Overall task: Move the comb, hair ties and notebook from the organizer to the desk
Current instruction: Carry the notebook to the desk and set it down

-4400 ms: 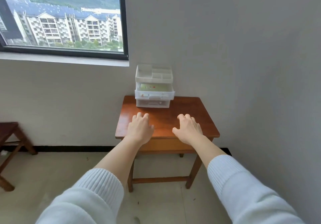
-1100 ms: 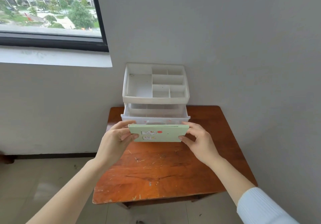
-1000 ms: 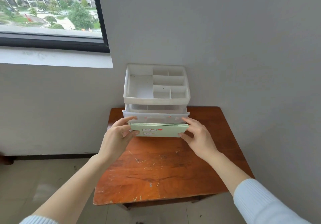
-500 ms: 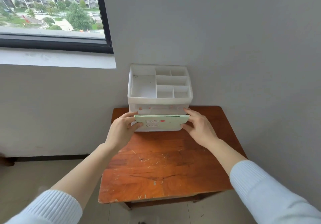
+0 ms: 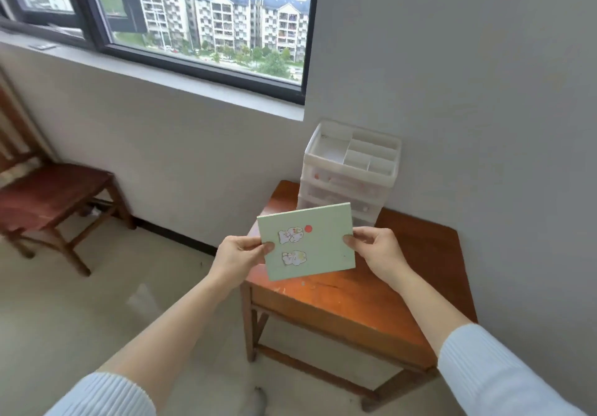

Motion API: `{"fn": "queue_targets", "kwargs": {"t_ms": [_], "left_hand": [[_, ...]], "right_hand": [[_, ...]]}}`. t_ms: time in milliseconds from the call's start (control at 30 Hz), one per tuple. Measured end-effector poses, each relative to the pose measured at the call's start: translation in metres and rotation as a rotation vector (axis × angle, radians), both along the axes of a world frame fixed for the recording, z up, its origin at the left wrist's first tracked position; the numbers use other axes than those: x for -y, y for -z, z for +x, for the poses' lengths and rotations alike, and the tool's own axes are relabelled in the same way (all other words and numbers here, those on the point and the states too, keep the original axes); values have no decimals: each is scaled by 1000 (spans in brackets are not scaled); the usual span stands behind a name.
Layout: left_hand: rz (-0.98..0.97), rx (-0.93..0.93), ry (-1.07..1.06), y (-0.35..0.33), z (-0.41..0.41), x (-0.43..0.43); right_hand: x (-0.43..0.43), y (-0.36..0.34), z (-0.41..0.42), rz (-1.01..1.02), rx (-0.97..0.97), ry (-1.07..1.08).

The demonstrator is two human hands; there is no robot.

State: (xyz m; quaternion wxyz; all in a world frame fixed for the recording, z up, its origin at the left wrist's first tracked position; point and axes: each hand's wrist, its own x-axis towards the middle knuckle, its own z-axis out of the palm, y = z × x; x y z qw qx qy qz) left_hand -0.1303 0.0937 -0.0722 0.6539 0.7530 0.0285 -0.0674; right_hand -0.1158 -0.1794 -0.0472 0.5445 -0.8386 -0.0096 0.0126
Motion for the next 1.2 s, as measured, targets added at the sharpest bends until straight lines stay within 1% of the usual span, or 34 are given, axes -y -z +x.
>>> {"fn": "queue_targets", "kwargs": {"t_ms": [67,133,267,467,600,733,900,967,1100,1200], "left_hand": [[-27,-46,-61,11,-43,-8],[-8,-85,-148,16,-94,-25],[1,-122,-303,11,-181,-70],[-22,-106,-572,-8,-317,-146],[-80,-119,-760,-13,-415,-199],[-132,-185,-911,-9,-535,-259],[-127,-272,-1056,-13,-697,-334],[-146,-275,-1143,-16,-760,-359],[-214,-251,-1390,-22,-877,-395],[-254,-211,-1570,-27,-954,-421]], "right_hand": [[-12,13,-22,-15,-47,-46],[-35,22,-50,-20,-88,-122],[-92,18,-92,-26,-111,-298],[-206,2,-158,-92,-134,-532],[-296,-7,-224,-102,-137,-710],[-396,-12,-317,-102,-207,-874],[-521,7,-457,-152,-329,-1046],[-569,13,-516,-148,-374,-1118],[-656,12,-626,-124,-486,-1258],[-721,7,-700,-144,-557,-1369]]}}
